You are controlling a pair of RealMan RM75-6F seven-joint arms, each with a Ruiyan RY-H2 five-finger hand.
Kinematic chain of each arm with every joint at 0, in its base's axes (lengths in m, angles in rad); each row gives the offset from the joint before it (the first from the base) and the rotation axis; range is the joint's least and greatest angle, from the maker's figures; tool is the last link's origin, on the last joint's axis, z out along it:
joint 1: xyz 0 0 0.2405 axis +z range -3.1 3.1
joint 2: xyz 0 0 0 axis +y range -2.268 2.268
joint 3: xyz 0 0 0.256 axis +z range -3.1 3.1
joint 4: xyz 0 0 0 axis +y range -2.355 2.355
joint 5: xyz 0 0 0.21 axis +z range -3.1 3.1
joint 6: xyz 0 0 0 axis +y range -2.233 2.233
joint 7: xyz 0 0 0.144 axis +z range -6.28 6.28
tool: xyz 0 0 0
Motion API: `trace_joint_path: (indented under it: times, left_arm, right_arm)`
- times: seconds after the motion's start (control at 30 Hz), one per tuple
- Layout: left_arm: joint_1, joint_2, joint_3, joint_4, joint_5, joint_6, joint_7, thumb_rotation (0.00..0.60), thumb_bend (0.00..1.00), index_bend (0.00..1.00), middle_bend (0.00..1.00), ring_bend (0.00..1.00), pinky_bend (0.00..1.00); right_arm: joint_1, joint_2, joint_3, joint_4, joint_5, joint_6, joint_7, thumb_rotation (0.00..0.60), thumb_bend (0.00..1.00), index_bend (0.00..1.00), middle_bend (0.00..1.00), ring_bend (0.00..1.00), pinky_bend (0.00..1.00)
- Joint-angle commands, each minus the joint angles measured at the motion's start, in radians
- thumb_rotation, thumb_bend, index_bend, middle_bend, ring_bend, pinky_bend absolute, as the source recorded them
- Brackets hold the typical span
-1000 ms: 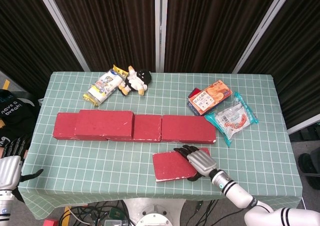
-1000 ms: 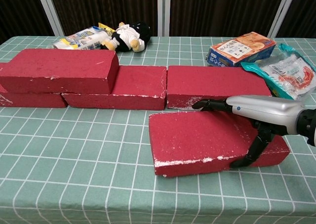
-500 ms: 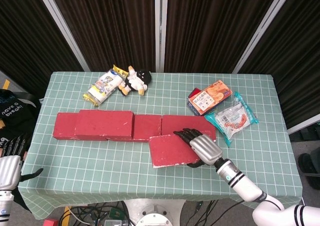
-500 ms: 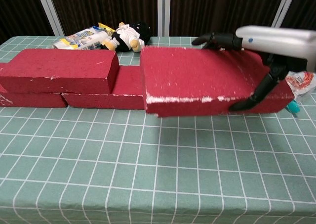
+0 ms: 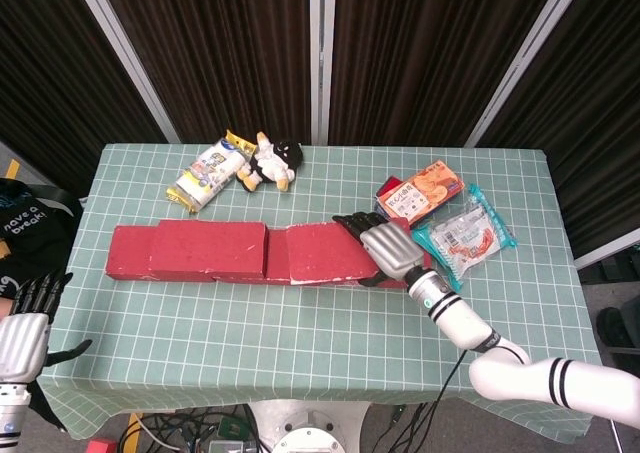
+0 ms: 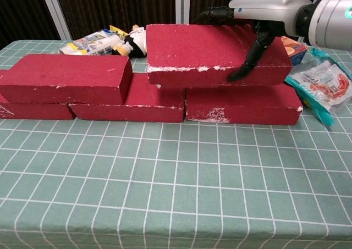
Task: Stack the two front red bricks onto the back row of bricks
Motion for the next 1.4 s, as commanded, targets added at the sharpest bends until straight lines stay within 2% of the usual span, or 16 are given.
trace_joint_path:
  times: [0.03,0.43,0.63,1.0,1.4]
  left_arm:
    - [-0.003,0.0,0.004,0.006,0.005,-0.006,-0.01,0.6,0.0,0.06,0.0,0.0,0.0]
    - [-0.01,-0.005,0.018,0.038,0.024,-0.023,-0.079,0.6,0.0,0.06,0.0,0.0,0.0]
    - [-0.012,-0.008,0.019,0.05,0.031,-0.02,-0.095,0.6,0.0,0.06,0.0,0.0,0.0]
    - [-0.011,-0.019,0.033,0.083,0.059,-0.009,-0.129,0.6,0.0,0.06,0.0,0.0,0.0]
    - [-0.018,-0.021,0.047,0.088,0.069,-0.025,-0.144,0.6,0.0,0.06,0.0,0.0,0.0]
  right_arm:
    - [0.051,-0.029,0.004,0.039,0.079,-0.038,-0.033,0.6,0.1,0.0,0.2,0.09,0.19]
    - [0.138,-0.08,-0.014,0.094,0.301,-0.049,-0.069,0.6,0.1,0.01,0.21,0.1,0.19]
    - [0.173,-0.095,-0.037,0.103,0.362,-0.047,-0.09,0.6,0.1,0.01,0.21,0.1,0.19]
    - [0.231,-0.096,-0.051,0.091,0.443,-0.032,-0.112,0.6,0.1,0.01,0.21,0.1,0.19]
    - [0.272,-0.129,-0.063,0.128,0.512,-0.039,-0.102,0.6,0.1,0.01,0.21,0.1,0.18]
